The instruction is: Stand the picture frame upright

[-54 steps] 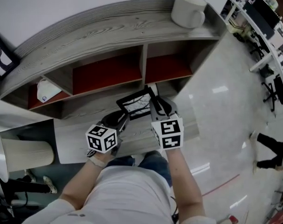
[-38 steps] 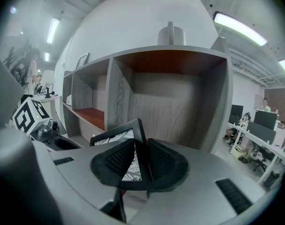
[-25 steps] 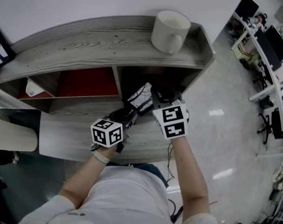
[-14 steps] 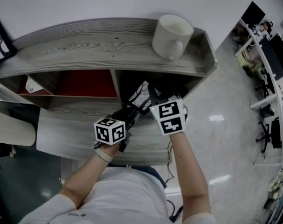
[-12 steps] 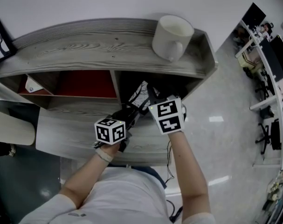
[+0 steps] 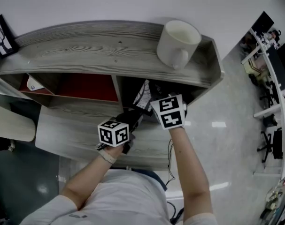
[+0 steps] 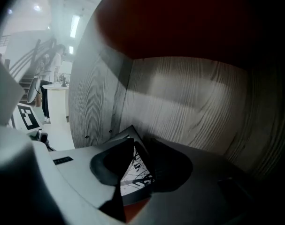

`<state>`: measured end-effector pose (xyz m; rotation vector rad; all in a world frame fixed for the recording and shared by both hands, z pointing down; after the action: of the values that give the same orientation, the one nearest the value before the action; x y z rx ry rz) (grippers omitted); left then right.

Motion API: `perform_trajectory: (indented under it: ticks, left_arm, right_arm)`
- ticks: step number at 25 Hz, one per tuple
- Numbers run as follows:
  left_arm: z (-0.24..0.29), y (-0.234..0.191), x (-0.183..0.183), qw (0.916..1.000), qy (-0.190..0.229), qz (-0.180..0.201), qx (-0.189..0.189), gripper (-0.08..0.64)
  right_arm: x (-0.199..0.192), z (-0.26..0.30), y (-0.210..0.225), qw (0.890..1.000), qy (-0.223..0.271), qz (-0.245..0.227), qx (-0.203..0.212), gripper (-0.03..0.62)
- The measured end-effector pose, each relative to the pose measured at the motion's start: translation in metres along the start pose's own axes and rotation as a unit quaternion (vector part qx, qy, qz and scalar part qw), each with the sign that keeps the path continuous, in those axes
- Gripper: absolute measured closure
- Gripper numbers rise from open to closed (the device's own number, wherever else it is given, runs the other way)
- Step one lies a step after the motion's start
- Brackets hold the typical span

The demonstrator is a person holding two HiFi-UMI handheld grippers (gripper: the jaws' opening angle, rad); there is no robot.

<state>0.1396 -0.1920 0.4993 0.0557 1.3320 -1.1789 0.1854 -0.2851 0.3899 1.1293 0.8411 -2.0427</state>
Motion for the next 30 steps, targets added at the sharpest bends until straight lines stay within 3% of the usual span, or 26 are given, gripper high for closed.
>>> perform_trajectory:
  ticks: [20,30]
  left_arm:
    - [0.027,0.022,0.0,0.9986,-0.009,-0.041,-0.033,0.497]
    - [0.033,0.025,0.0,0.9959,-0.011,-0.072,-0.054,0.514]
  right_arm:
    - [0.006,0.033,0.013,1.0,0.014,-0.013,0.007,0.486]
    - [0.005,0.023,0.008,0.999,0.024,-0.02,0.006,0.477]
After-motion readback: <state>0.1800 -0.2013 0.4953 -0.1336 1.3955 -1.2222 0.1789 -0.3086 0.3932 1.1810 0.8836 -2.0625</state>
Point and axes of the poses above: the fingertips, and each gripper's own axes: z forward along the fingers, y to its right, x out of its top, the point moved 1 cm from there along -z, backward along the fingers, and after that the axes turned 3 degrees about x, right-handed, at the moved point
